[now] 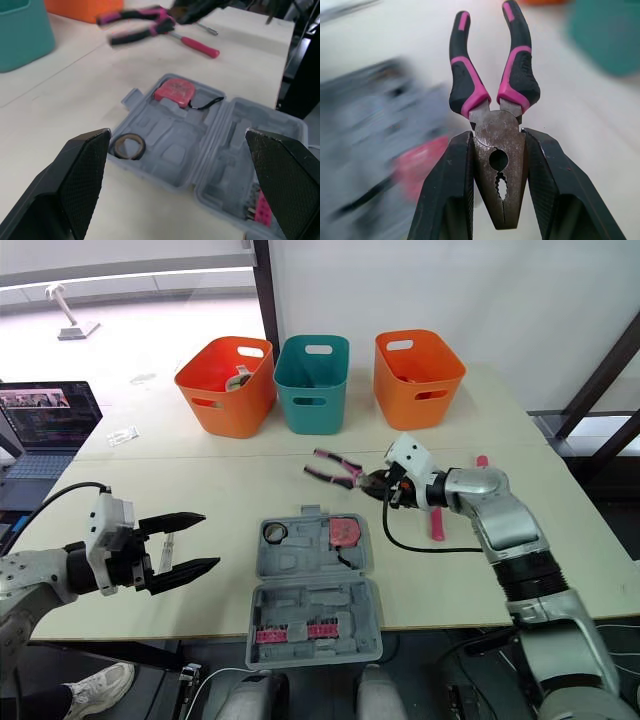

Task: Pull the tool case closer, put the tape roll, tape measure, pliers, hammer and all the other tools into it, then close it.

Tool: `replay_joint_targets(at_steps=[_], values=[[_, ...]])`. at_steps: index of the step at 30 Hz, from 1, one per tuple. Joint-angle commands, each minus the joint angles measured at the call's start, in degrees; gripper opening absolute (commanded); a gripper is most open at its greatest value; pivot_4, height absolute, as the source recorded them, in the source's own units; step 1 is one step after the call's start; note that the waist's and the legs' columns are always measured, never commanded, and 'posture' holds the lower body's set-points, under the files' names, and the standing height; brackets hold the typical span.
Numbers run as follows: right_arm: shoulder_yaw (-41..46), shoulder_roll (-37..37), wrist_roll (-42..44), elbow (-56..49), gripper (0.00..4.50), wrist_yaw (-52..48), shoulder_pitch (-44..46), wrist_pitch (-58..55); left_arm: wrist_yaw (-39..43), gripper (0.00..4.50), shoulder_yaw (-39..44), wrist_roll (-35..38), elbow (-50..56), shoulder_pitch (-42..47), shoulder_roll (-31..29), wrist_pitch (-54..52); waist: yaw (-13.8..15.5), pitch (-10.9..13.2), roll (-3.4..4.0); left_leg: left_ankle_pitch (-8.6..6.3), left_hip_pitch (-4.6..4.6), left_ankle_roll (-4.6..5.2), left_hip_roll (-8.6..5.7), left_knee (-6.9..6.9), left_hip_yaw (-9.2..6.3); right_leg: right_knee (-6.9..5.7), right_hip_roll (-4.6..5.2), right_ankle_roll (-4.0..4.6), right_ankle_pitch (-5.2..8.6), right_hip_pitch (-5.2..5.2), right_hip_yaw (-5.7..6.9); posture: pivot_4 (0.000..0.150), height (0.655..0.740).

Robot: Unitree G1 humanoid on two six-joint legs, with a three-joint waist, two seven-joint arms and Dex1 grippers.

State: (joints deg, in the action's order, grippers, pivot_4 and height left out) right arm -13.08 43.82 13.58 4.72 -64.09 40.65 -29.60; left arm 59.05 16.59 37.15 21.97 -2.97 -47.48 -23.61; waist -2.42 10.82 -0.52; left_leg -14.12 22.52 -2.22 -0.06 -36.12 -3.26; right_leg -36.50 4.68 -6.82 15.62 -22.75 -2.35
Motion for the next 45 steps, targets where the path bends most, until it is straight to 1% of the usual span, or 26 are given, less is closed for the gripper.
replay_joint_targets(at_steps=[1, 4, 7, 10, 14, 20, 23, 25, 30, 34, 41, 45], values=[[-2.9, 4.9, -0.9, -2.8, 0.95, -9.9, 5.5, -1.6, 1.7, 4.5, 1.5, -2.1, 0.0, -0.7, -1.8, 2.4, 0.0, 0.0, -0.02, 0.0, 0.0, 0.0, 0.0, 0.01, -0.01, 0.01, 0.0, 0.0, 0.0, 0.0, 0.01, 0.15, 0.74], [-6.4, 6.8, -2.9, -3.8, 0.95, -14.6, 8.3, -1.1, 1.1, 4.5, 3.2, -0.7, 1.5, -3.3, -1.3, 1.5, -0.1, 0.0, -0.03, 0.0, 0.0, 0.0, 0.01, 0.04, 0.01, 0.03, 0.01, 0.0, 0.0, -0.02, -0.01, 0.15, 0.74], [-8.4, 5.6, -4.0, -4.9, 0.95, -15.9, 9.5, -1.7, 0.4, 4.5, 4.5, 0.3, 3.0, -5.7, -0.2, 1.5, -0.2, 0.0, -0.03, 0.0, 0.0, 0.0, 0.03, 0.07, 0.0, 0.03, 0.0, 0.0, 0.0, -0.06, 0.0, 0.15, 0.74], [-11.9, 3.9, -5.6, -5.5, 0.95, -17.7, 9.7, -2.1, 0.3, 4.5, 4.5, -0.7, 4.1, -7.9, 0.3, 2.2, -0.1, 0.0, -0.03, 0.0, 0.0, 0.0, 0.04, 0.06, 0.0, 0.0, 0.0, 0.0, 0.0, -0.07, 0.0, 0.15, 0.74], [-15.5, -1.4, -9.6, -3.2, 0.95, -14.5, 11.0, -3.0, -1.1, 4.5, 4.6, -1.3, 5.3, -9.6, 1.2, 2.4, -0.1, 0.0, -0.04, 0.0, 0.02, 0.0, 0.04, 0.0, 0.01, 0.0, 0.01, 0.01, 0.0, -0.06, 0.0, 0.15, 0.74], [-18.8, -5.6, -13.2, -5.2, 0.95, -11.6, 9.7, -6.2, -4.4, 4.5, 6.0, -0.8, 6.8, -12.2, 2.1, 0.7, 0.1, 0.0, -0.04, 0.0, 0.11, -0.01, 0.03, 0.03, -0.04, 0.0, 0.02, 0.01, -0.01, -0.14, 0.02, 0.15, 0.74], [-19.9, -8.1, -14.3, -4.8, 0.95, -9.9, 9.4, -8.0, -4.5, 4.5, 6.9, -1.4, 7.7, -13.9, 2.2, 1.1, 0.0, 0.0, -0.05, 0.0, 0.13, -0.01, 0.03, 0.02, -0.06, -0.02, 0.01, 0.01, -0.01, -0.16, 0.02, 0.15, 0.74], [-20.2, -9.7, -15.1, -2.5, 0.95, -8.7, 10.4, -8.7, -4.6, 4.5, 7.5, -1.6, 8.3, -14.7, 2.1, 1.2, -0.1, 0.0, -0.05, 0.0, 0.12, -0.01, 0.03, 0.02, -0.04, -0.03, 0.01, 0.02, -0.01, -0.18, 0.02, 0.15, 0.74], [-21.2, -11.7, -16.0, -0.4, 0.95, -8.6, 11.0, -9.1, -5.1, 4.5, 7.7, -3.7, 8.6, -15.3, 1.5, 2.1, 0.0, 0.0, -0.05, 0.0, 0.13, -0.01, 0.02, 0.02, -0.03, -0.04, 0.01, 0.02, -0.01, -0.19, 0.02, 0.15, 0.74], [-22.6, -14.4, -17.0, 2.6, 0.95, -7.6, 11.0, -8.3, -6.4, 4.5, 7.4, -2.7, 10.2, -13.1, 1.1, 0.3, 0.0, 0.0, -0.05, 0.0, 0.12, -0.01, 0.02, 0.02, -0.04, -0.05, 0.01, 0.02, -0.01, -0.19, 0.02, 0.15, 0.74], [-22.0, -15.2, -17.2, 3.1, 0.95, -8.0, 10.4, -7.7, -7.1, 4.5, 7.9, -2.0, 10.6, -11.8, 0.1, -1.7, -0.1, 0.0, -0.05, 0.0, 0.12, -0.02, 0.02, 0.02, -0.02, -0.21, 0.0, 0.02, -0.01, -0.29, 0.01, 0.15, 0.74], [-21.3, -16.9, -16.7, 4.6, 0.95, -6.7, 9.7, -7.0, -7.5, 4.5, 7.4, -2.0, 11.0, -10.8, -0.1, -2.7, -0.2, 0.0, -0.06, 0.0, 0.11, -0.01, 0.02, 0.0, -0.02, -0.39, -0.01, 0.03, 0.0, -0.35, 0.0, 0.15, 0.74]])
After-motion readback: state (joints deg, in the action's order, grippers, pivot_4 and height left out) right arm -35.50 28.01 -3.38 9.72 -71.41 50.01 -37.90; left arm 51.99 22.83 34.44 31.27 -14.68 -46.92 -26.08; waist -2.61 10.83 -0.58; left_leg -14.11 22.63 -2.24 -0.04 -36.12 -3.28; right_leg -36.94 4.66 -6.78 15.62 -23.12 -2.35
